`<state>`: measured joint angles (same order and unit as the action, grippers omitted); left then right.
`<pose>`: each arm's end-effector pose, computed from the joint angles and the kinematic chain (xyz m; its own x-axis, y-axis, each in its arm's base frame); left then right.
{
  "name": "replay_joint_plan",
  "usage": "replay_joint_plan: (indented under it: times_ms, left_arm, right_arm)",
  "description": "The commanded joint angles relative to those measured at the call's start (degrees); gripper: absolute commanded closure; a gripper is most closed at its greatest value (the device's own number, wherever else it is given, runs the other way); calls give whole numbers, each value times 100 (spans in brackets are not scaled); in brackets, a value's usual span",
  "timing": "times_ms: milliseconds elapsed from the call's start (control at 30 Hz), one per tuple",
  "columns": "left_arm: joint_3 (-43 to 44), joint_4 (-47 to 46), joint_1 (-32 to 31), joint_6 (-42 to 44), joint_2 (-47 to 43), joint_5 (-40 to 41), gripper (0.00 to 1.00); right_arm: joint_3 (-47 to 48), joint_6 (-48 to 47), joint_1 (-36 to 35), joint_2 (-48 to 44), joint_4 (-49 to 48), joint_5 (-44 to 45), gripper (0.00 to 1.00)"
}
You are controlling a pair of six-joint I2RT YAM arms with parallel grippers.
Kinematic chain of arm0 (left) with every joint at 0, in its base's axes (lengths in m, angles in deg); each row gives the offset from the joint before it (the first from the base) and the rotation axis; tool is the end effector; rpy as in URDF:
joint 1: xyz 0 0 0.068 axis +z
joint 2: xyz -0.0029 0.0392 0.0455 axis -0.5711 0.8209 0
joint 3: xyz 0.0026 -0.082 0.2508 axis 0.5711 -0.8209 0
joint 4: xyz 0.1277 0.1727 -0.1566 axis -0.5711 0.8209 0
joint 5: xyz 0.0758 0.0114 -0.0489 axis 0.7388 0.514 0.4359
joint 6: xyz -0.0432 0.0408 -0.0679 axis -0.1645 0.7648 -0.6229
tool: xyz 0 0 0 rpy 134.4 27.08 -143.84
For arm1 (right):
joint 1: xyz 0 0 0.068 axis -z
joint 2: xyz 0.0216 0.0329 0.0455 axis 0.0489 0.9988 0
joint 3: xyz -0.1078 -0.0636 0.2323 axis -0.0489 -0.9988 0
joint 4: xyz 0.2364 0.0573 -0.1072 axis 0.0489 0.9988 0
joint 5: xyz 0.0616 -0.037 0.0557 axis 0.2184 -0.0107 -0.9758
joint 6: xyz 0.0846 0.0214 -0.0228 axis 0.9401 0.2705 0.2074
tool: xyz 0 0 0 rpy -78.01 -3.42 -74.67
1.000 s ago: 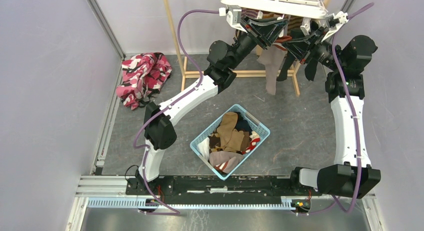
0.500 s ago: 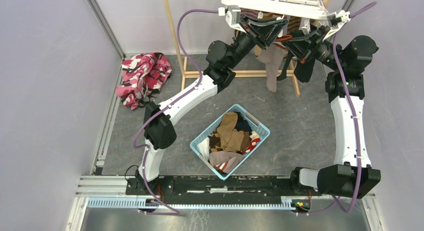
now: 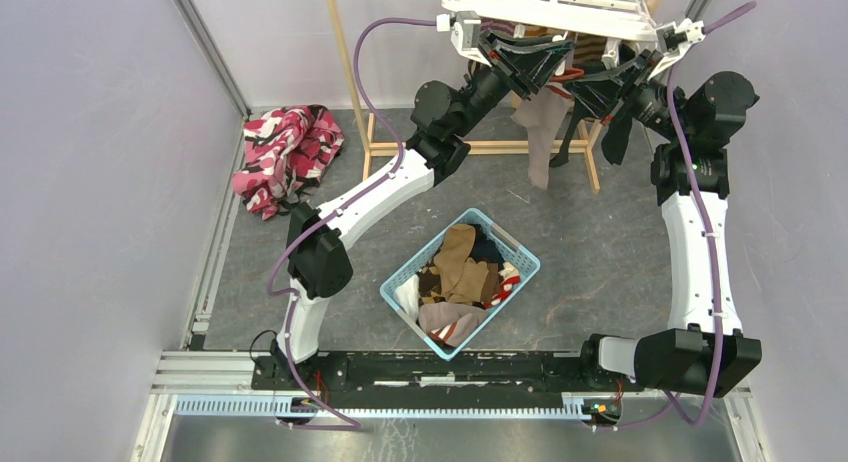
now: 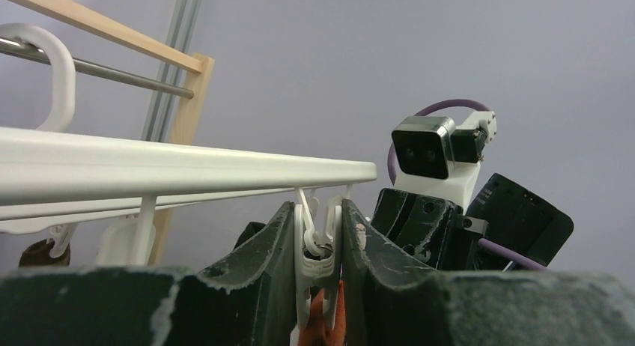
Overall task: Clip the socks to the hanger
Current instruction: Clamp the sock onto the hanger.
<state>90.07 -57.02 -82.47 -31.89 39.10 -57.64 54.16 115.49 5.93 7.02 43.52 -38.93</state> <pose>0.3274 -0.3830 0.5017 -0.0657 -0.7333 -0.6768 0.9418 0.1785 -0.2848 0.3015 0.0223 0.4878 -0.0664 0.2498 -0.9660 -0.7658 0.6079 0.2099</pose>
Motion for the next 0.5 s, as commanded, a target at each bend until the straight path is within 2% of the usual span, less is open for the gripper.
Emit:
replay_joint_plan:
  times_ms: [0, 467]
  left_arm:
    - [-25, -328, 16, -86, -237, -211, 98]
    - [-19, -471, 26, -28, -182, -383, 97]
  right_arm:
    - [41, 392, -12, -147, -554, -141, 100]
    - [-35, 758, -12, -152, -948, -223, 100]
